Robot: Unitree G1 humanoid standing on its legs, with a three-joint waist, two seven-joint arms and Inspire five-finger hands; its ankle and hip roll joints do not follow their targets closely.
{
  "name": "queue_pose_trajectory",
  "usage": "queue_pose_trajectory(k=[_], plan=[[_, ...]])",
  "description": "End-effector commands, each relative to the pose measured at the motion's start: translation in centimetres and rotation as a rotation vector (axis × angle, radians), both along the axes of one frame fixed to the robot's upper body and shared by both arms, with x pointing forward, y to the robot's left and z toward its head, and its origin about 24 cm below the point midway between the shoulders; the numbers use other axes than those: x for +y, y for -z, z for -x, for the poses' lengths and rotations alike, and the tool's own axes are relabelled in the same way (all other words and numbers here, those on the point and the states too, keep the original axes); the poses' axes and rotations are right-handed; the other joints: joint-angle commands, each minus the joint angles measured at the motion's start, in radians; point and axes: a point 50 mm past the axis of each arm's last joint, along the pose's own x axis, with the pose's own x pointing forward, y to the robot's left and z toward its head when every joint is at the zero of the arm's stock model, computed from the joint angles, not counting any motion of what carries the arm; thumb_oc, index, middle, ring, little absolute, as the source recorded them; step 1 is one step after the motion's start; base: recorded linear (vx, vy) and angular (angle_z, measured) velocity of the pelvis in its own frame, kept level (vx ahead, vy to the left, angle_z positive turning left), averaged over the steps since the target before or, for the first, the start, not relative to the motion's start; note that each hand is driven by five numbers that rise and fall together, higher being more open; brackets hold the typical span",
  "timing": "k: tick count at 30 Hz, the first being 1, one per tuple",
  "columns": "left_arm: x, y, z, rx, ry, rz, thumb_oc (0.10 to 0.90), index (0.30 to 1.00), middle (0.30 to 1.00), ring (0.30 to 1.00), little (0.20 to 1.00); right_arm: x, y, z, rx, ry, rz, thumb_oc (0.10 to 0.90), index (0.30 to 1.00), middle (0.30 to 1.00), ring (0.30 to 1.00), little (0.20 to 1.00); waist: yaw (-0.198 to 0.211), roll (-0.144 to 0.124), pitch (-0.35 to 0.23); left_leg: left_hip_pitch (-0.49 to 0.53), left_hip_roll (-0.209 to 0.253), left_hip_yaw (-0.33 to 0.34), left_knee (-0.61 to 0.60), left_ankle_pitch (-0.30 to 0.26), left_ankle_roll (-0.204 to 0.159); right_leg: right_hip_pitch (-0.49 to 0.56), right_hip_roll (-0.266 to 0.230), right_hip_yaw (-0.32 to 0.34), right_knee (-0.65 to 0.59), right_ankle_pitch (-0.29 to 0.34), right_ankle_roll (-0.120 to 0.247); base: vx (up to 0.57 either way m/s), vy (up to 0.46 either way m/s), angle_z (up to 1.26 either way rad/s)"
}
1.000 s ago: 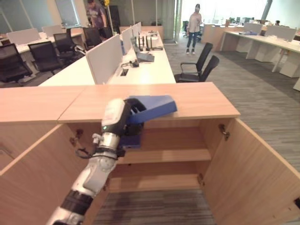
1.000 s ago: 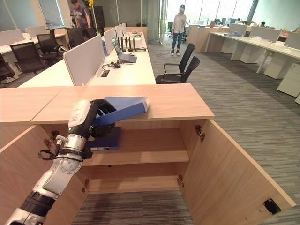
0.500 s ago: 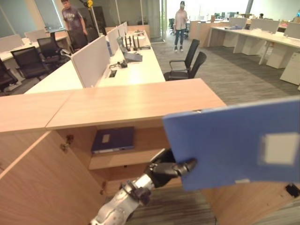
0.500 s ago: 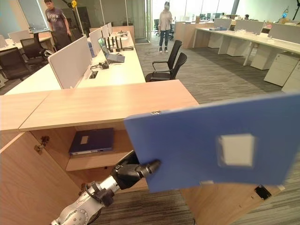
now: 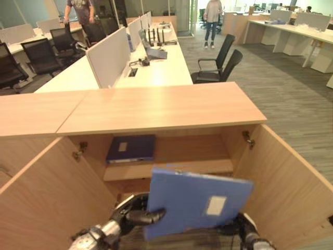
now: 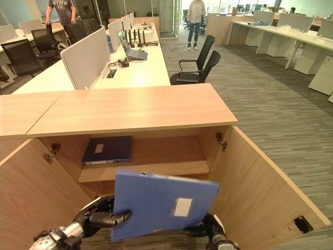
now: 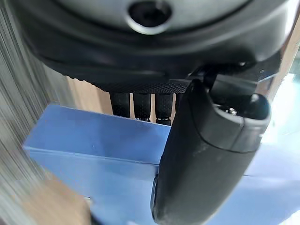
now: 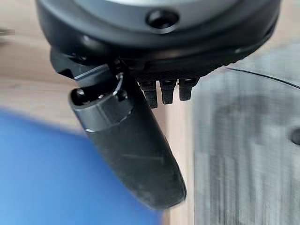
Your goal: Put the empty folder in the office cabinet
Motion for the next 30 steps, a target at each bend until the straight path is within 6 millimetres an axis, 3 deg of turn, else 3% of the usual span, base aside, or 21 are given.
queue_pose_trajectory(k=[1,3,6,8,15,25,26,30], plan=[[0.8,-6.0,-4.5,-0.419,0.053,-0.18,0.4,0.3,0.3,0.3,0.3,-0.9,-3.9,-4.7,-0.243,-0.065,0.068,0.8,0.9,0.9,0.9,0.9,-0.023,-0.034,-0.035,-0.016,-0.026,-0.062,-0.001,-0.039,-0.01,0.017,-0.035,-0.035,0.007,-0.002,0.064,0.0,0.0,0.0],[2.2,-6.7,-4.9,-0.483,0.002,-0.308,0.4,0.3,0.3,0.3,0.3,-1.4,-6.4,-6.2,-0.34,-0.154,0.172,0.8,0.9,0.9,0.9,0.9,-0.016,-0.036,-0.035,-0.017,-0.026,-0.065,-0.001,-0.04,-0.009,0.017,-0.036,-0.039,0.007,-0.005,0.063,-0.01,0.001,-0.02],[2.7,-7.4,-5.2,-0.533,-0.028,-0.369,0.4,0.3,0.3,0.3,0.3,-1.7,-8.1,-7.1,-0.401,-0.204,0.236,0.8,0.9,0.9,0.9,0.9,-0.013,-0.038,-0.035,-0.017,-0.026,-0.067,-0.001,-0.041,-0.008,0.017,-0.038,-0.041,0.007,-0.006,0.062,0.0,-0.001,-0.01],[2.9,-9.0,-5.9,-0.65,-0.095,-0.458,0.4,0.3,0.3,0.3,0.3,-1.0,-11.2,-8.4,-0.51,-0.343,0.368,0.8,0.9,0.9,0.9,0.9,-0.007,-0.044,-0.03,-0.019,-0.026,-0.069,-0.001,-0.041,-0.004,0.019,-0.038,-0.042,0.007,-0.008,0.057,0.0,0.0,0.0],[2.0,-10.7,-6.9,-0.807,-0.166,-0.559,0.4,0.3,0.3,0.3,0.3,0.0,-13.0,-9.7,-0.556,-0.531,0.564,0.8,0.9,0.9,0.9,0.9,0.001,-0.049,-0.026,-0.018,-0.026,-0.073,-0.001,-0.044,-0.001,0.023,-0.038,-0.045,0.007,-0.013,0.05,0.0,-0.003,0.02],[-2.0,-13.5,-8.3,-0.977,-0.035,-0.453,0.4,0.3,0.3,0.3,0.3,5.1,-14.0,-11.1,-0.665,-0.652,0.378,0.8,0.9,0.9,0.9,0.9,0.004,-0.052,-0.025,-0.02,-0.025,-0.069,-0.001,-0.042,-0.003,0.023,-0.039,-0.046,0.007,-0.011,0.05,0.0,-0.001,0.0],[-3.3,-14.1,-8.5,-1.015,0.033,-0.423,0.4,0.3,0.3,0.3,0.3,6.4,-14.8,-11.8,-0.708,-0.703,0.372,0.8,0.9,0.9,0.9,0.9,0.007,-0.052,-0.027,-0.019,-0.025,-0.067,-0.001,-0.044,-0.003,0.022,-0.04,-0.044,0.007,-0.01,0.05,0.0,0.0,0.0],[-4.8,-14.9,-8.6,-1.057,0.127,-0.397,0.4,0.3,0.3,0.3,0.3,7.7,-16.4,-12.8,-0.779,-0.757,0.396,0.8,0.9,0.9,0.9,0.9,0.009,-0.052,-0.029,-0.018,-0.025,-0.065,-0.001,-0.045,-0.004,0.023,-0.039,-0.043,0.007,-0.009,0.051,0.0,0.0,0.0]])
